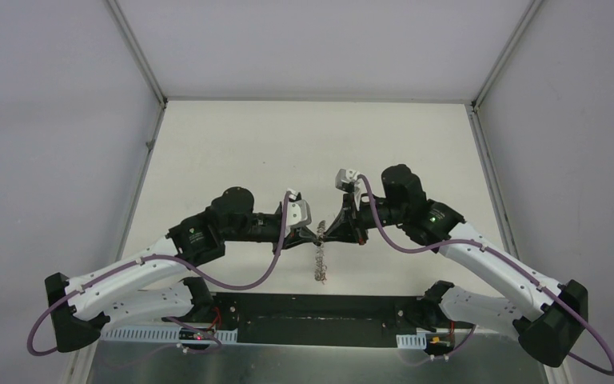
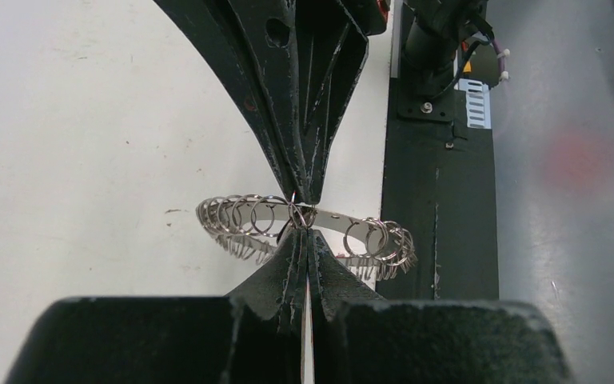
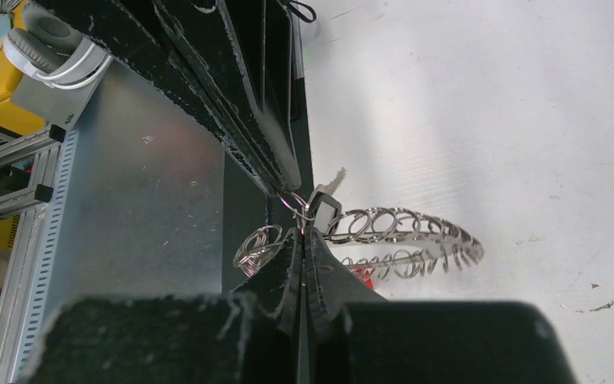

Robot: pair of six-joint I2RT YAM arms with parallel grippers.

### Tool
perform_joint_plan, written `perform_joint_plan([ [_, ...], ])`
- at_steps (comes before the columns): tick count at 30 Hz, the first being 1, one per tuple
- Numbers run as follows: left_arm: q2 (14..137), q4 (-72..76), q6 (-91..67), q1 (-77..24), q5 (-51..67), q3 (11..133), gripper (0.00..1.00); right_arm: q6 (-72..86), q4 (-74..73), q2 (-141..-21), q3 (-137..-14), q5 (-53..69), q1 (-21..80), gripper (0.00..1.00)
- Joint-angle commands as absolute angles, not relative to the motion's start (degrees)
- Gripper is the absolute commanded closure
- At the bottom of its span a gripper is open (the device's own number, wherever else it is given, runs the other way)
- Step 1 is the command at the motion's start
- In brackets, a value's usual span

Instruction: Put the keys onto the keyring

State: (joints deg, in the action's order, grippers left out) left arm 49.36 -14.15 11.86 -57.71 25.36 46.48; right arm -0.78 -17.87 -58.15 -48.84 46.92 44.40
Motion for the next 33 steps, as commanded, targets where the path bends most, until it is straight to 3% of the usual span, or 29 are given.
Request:
perform_joint_plan([
  [1,48.5,-13.8,12.9,-58.5,26.1,47.0,1.0,-0.3,-15.7,-57.5,-49.9,46.0,44.6,1.0],
  [21,48.0,-22.2,12.5,-58.8,19.5,48.6,1.0,0.5,-15.3,-55.8,-49.3,43.9,44.6,1.0],
  [33,49.3,-23.1,7.5,-58.8,23.2,54.0,1.0,-2.2,-15.4,-55.8,-48.6,47.2,44.6,1.0],
])
